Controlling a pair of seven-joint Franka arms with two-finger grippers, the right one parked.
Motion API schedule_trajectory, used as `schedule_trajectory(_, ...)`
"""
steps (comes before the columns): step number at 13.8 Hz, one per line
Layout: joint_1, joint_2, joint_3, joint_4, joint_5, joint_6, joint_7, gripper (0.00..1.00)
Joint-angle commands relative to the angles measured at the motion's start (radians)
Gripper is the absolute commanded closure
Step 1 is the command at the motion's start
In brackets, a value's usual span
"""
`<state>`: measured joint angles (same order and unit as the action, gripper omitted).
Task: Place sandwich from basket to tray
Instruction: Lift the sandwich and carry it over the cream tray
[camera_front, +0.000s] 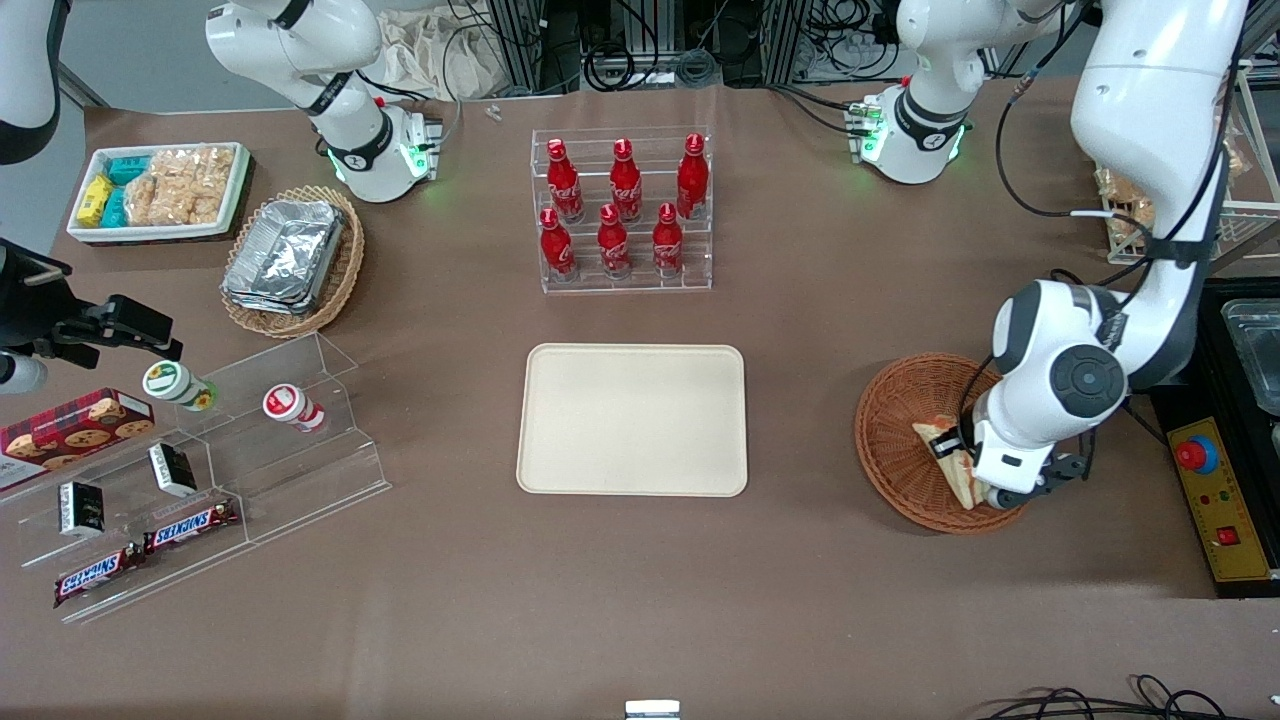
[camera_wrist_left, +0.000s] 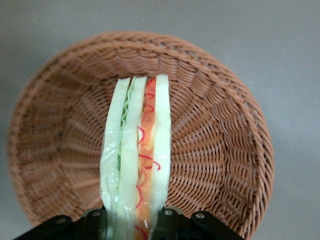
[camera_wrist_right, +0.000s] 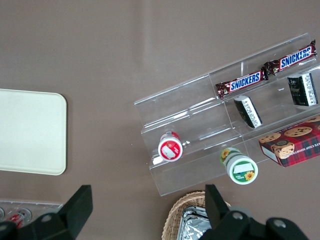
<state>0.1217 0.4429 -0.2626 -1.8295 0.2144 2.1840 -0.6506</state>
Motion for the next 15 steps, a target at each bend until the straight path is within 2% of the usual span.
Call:
schedule_trajectory(1, -0.004, -0.047, -0.004, 0.108, 0.0, -0.169, 0.051, 1.0)
schedule_trajectory(3, -0.005, -0.058, -0.009, 0.211, -0.009, -0.298, 0.08, 1.0)
schedule_trajectory(7, -0.005, -0.053, -0.099, 0.444, -0.027, -0.561, 0.092, 1.0)
schedule_trajectory(10, -0.01, -0.059, -0.174, 0.483, -0.13, -0.584, 0.074, 1.0)
schedule_trajectory(13, -0.014, -0.047, -0.312, 0.467, -0.128, -0.57, -0.015, 1.0)
schedule_trajectory(15, -0.078, -0.003, -0.333, 0.45, -0.124, -0.509, -0.017, 1.0)
